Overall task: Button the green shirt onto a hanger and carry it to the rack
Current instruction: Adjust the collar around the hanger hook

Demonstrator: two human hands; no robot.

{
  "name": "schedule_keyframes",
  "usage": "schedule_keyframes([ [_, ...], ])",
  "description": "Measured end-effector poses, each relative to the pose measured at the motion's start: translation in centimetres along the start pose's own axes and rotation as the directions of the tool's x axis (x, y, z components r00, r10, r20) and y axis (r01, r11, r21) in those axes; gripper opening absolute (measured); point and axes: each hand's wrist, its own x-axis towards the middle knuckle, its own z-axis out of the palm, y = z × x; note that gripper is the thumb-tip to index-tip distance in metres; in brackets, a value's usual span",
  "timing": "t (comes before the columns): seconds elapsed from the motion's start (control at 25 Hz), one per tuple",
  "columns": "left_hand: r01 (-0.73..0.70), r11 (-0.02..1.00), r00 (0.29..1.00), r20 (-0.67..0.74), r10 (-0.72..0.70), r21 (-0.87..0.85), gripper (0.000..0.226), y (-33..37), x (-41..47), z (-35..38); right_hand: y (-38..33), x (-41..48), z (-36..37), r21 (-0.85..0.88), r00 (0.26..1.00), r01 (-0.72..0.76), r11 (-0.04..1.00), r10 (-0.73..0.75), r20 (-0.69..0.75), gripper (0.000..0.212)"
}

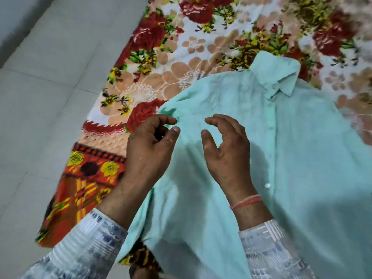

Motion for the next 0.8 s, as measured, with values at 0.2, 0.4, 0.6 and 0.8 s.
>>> schedule_keyframes([
  [0.2, -0.006, 0.998, 0.996, 0.093, -0.001, 0.068, 0.008, 4.0, 4.2, 13.5, 9.2, 7.1, -6.7, 0.001, 0.991, -0.086, 0.996, 0.086, -0.101, 0.025],
  [0.4, -0.018, 0.996, 0.989, 0.145, 0.006, 0.085, 0.008, 8.6, 7.4, 25.5, 16.5, 13.5, -12.5, -0.001, 0.989, -0.11, 0.994, 0.11, -0.097, 0.024],
  [0.6, -0.028, 0.994, 0.99, 0.143, 0.012, 0.109, 0.012, 11.6, 12.1, 32.3, 21.2, 20.9, -14.3, 0.057, 0.965, -0.186, 0.981, 0.193, -0.179, 0.021],
  [0.8, -0.027, 0.945, 1.0, 0.021, 0.021, 0.325, 0.054, 12.8, 20.8, 36.9, 25.7, 31.6, -13.4, -0.096, 0.902, -0.426, 0.9, 0.414, -0.123, 0.048],
])
